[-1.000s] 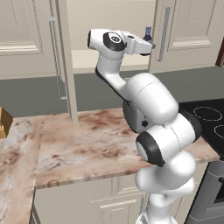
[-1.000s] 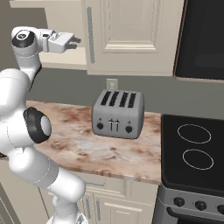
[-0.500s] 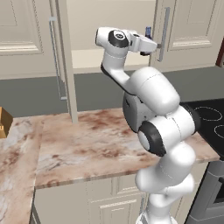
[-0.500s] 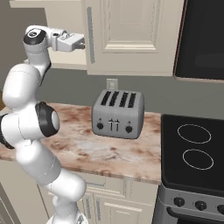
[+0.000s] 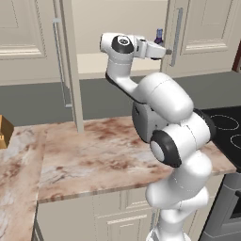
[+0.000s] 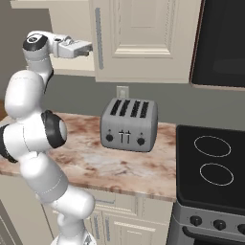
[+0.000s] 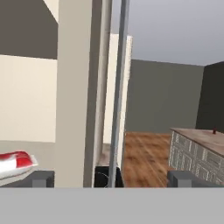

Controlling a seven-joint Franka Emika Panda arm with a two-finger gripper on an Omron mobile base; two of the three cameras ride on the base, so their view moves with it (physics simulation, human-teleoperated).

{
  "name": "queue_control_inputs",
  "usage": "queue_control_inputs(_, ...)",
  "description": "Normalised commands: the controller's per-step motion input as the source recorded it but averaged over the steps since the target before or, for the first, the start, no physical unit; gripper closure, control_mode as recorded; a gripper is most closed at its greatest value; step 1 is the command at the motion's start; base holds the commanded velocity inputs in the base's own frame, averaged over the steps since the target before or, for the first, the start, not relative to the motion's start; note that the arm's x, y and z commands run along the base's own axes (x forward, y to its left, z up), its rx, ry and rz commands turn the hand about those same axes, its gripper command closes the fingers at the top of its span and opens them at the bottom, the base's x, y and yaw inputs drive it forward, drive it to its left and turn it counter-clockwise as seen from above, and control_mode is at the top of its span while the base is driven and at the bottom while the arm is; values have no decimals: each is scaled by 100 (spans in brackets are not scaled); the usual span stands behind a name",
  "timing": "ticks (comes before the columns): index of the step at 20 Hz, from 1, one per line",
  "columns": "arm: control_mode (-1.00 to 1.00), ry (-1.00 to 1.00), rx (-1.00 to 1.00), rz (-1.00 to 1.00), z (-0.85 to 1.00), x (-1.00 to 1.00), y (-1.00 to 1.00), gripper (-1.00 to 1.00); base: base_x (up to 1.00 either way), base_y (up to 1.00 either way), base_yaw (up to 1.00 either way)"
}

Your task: The dining table condiment station is running low on condiment bottle. Refill the condiment station by opening the cabinet and taking the condiment bottle from the cabinet and placing it on the dining table.

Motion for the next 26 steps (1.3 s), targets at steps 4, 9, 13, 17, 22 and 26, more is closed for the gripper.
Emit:
queue_control_inputs(4,-100,0,-7,-1,0,33,60,-100,0,0,0)
queue_control_inputs(9,-100,0,0,-6,0,61,9,-100,0,0,0)
queue_control_inputs(13,-100,1,0,-9,0,36,-19,-100,0,0,0)
queue_control_inputs(17,-100,4,1,-9,1,-14,-52,-100,0,0,0)
queue_control_inputs(22,-100,0,7,-10,20,-84,-58,-100,0,0,0)
queue_control_inputs(26,-100,0,7,-11,27,-93,-51,-100,0,0,0)
